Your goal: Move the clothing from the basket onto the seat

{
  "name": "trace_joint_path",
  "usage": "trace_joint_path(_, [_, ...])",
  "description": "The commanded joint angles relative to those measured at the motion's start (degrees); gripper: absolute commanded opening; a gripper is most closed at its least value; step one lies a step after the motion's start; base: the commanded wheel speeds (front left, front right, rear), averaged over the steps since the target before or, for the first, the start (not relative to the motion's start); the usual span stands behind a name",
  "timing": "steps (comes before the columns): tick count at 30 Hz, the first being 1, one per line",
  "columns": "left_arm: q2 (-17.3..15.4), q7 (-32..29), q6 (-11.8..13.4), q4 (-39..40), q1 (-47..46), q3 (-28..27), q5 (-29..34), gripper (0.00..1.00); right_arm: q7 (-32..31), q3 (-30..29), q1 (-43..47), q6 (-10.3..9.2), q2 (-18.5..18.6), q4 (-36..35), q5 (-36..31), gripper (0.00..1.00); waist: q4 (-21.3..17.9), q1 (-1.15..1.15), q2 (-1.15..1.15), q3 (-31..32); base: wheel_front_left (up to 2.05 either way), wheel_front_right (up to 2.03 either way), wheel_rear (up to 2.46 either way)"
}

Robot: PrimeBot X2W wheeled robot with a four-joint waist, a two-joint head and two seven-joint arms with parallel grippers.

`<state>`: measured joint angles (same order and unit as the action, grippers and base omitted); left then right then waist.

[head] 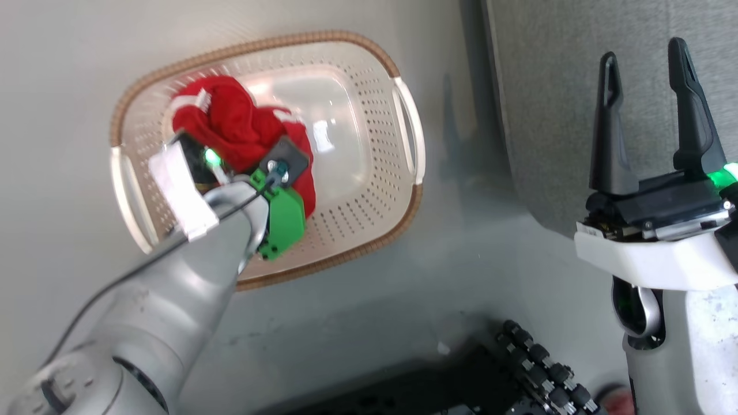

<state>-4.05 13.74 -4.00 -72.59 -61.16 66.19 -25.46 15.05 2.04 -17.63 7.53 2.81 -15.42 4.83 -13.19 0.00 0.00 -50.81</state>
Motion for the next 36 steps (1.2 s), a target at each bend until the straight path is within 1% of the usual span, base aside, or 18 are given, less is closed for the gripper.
trace_joint_path(1, [0.44, 0.74, 0.58, 0.50, 2.94, -1.00, -1.57, 0.00, 0.19, -0.48, 1.87, -0.08, 0.15, 0.61, -0.13, 1.00, 3.06, 0.00, 0.00, 9.08, 0.00, 0.00, 0.00])
trace_joint_path(4, [0.65, 1.46, 0.58, 2.26, 7.39, -4.38, -5.07, 0.00, 0.19, -0.10, 3.75, -0.08, 0.15, 1.71, -0.06, 1.00, 3.74, 0.00, 0.00, 14.67, 0.00, 0.00, 0.00])
trace_joint_path(6, [0.48, 1.55, 0.98, 6.25, 10.13, -8.04, -7.45, 0.00, 0.19, 0.39, 5.39, -0.08, 0.15, 2.59, -0.30, 1.00, 4.19, 0.00, 0.00, 18.51, 0.00, 0.00, 0.00])
trace_joint_path(9, [-1.46, 1.44, 2.13, 12.99, 16.20, -12.49, -8.45, 0.00, 0.19, 1.43, 8.49, -0.08, 0.16, 4.24, -0.51, 1.00, 4.94, 0.00, 0.00, 24.51, 0.00, 0.00, 0.00])
trace_joint_path(14, [-3.15, 1.47, 3.73, 23.75, 26.03, -20.53, -7.11, 0.00, 0.19, 2.86, 13.53, -0.08, 0.17, 7.41, -1.05, 1.00, 5.73, 0.00, 0.00, 33.65, 0.00, 0.00, 0.00])
trace_joint_path(16, [-3.85, 1.47, 4.76, 26.48, 29.84, -22.79, -5.45, 0.00, 0.18, 3.50, 15.25, -0.08, 0.17, 8.63, -1.07, 1.00, 5.90, 0.00, 0.00, 36.89, 0.00, 0.00, 0.00])
trace_joint_path(20, [-3.36, 1.41, 5.88, 30.95, 37.36, -27.53, -3.35, 0.00, 0.18, 4.72, 19.45, -0.08, 0.16, 10.73, -1.25, 1.00, 5.83, 0.00, 0.00, 43.54, 0.00, 0.00, 0.00])
trace_joint_path(23, [-2.99, 1.42, 5.71, 33.39, 42.04, -30.54, -1.81, 0.00, 0.19, 5.08, 21.97, -0.08, 0.19, 11.91, -1.04, 1.00, 5.63, 0.00, 0.00, 48.00, 0.00, 0.00, 0.00])
trace_joint_path(28, [-2.95, 1.41, 5.35, 37.52, 46.25, -34.42, 1.28, 0.00, 0.19, 5.39, 24.36, -0.08, 0.17, 12.73, -0.45, 1.00, 5.62, 0.00, 0.00, 51.25, 0.00, 0.00, 0.00])
trace_joint_path(36, [-1.86, 1.42, 4.00, 44.23, 49.98, -38.99, 5.43, 0.00, 0.19, 8.50, 26.56, -0.08, 0.16, 14.34, -0.02, 1.00, 5.71, 0.00, 0.00, 54.88, 0.00, 0.00, 0.00])
